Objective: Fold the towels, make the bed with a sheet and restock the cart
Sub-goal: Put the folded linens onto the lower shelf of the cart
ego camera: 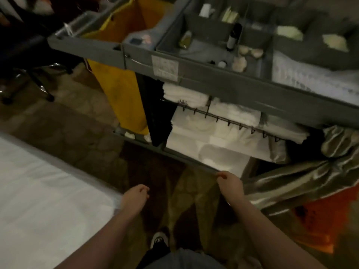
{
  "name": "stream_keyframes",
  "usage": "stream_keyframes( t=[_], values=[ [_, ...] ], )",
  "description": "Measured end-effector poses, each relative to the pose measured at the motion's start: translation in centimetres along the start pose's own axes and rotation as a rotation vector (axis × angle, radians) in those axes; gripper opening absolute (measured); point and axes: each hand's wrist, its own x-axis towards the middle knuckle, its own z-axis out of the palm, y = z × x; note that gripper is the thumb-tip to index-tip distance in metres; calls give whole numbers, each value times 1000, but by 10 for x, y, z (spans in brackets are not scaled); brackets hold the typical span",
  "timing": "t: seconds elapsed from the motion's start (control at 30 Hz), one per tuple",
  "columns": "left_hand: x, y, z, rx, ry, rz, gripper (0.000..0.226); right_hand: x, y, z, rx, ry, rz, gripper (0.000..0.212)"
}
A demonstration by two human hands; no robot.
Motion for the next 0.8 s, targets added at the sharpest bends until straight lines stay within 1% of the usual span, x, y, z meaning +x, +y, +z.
stream_keyframes(
  t=[0.1, 0.17, 0.23, 0.3, 0.33, 0.4, 0.47, 0.53, 0.57, 0.67, 0.73, 0.8],
  values=[
    [22, 15, -24, -77, 61, -3, 24, 20, -29, -2, 26, 14, -41, 28],
    [40, 21, -42, -95, 119, -6, 24, 34, -41, 3, -16, -8, -57, 28],
    [62, 29, -54, -106, 163, -17, 24, 56, -49, 8, -102, -75, -45, 28],
    [81, 35, -63, -119, 196, -60, 25, 89, -59, 16, -179, -153, -29, 28],
    [90, 36, -66, -126, 222, -96, 24, 108, -67, 22, -255, -214, -48, 28],
    [98, 31, -69, -149, 249, -201, 23, 142, -94, 37, -450, -344, -168, 31],
    [102, 24, -71, -112, 272, -280, 21, 172, -141, 54, -523, -416, -313, 33],
    [96, 14, -74, -104, 330, -423, 26, 188, -202, 78, -609, -497, -442, 34],
    [92, 9, -77, -139, 359, -484, 29, 191, -235, 92, -616, -532, -482, 33],
    [72, -15, -83, -372, 464, -669, 27, 173, -324, 140, -564, -670, -591, 26],
    [59, -33, -88, -543, 547, -784, 23, 147, -371, 177, -595, -757, -718, 24],
    [57, -51, -93, -672, 619, -869, 22, 119, -410, 213, -606, -804, -862, 24]
  ],
)
